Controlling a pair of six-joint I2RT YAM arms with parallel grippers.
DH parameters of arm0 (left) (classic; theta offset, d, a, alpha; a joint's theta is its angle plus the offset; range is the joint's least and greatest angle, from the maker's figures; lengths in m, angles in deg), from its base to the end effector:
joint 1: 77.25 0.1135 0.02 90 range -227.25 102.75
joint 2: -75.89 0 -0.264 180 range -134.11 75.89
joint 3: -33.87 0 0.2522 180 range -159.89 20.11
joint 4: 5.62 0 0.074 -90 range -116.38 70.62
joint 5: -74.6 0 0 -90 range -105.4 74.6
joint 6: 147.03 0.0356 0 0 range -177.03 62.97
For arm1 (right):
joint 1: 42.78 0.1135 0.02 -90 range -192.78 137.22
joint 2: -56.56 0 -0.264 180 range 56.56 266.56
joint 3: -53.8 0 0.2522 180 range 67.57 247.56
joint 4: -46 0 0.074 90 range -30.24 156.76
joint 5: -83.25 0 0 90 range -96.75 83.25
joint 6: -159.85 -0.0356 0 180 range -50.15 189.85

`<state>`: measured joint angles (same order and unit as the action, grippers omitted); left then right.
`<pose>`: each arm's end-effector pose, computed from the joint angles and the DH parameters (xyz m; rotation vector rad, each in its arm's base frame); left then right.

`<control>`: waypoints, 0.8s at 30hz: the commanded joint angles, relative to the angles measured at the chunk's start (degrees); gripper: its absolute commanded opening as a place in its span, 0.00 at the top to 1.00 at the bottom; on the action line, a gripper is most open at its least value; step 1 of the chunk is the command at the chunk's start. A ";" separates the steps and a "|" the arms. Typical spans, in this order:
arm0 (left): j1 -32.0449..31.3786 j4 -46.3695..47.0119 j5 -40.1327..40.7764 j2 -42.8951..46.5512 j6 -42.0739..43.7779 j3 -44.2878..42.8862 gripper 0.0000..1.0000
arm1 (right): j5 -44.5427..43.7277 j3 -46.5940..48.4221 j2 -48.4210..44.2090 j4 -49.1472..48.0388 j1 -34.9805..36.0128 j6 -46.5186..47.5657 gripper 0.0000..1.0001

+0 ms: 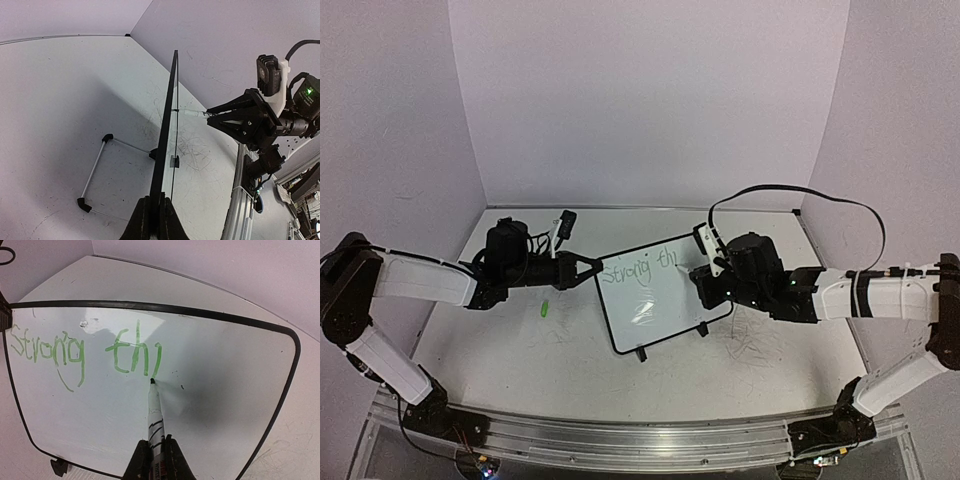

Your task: Write a sentence on the whiteboard

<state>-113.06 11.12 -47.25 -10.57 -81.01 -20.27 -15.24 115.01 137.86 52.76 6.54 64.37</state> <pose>0.2463 -0.2008 0.2142 0.6185 1.8880 -1.2152 0.2089 0.2350 0.2385 -0.6823 1.9474 0.4472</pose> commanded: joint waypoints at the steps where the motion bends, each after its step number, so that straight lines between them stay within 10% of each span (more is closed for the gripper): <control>1: -0.13 -5.73 3.65 -3.06 3.33 -0.29 1.00 | -0.67 -0.13 -0.27 1.02 0.01 -0.42 1.00; 24: -0.14 -5.72 3.22 -3.03 3.33 -0.22 1.00 | -4.91 2.16 2.03 -4.28 0.06 -0.41 1.00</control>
<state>-113.04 11.18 -47.29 -10.65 -81.01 -20.29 -17.19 115.03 138.20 51.13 6.80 64.26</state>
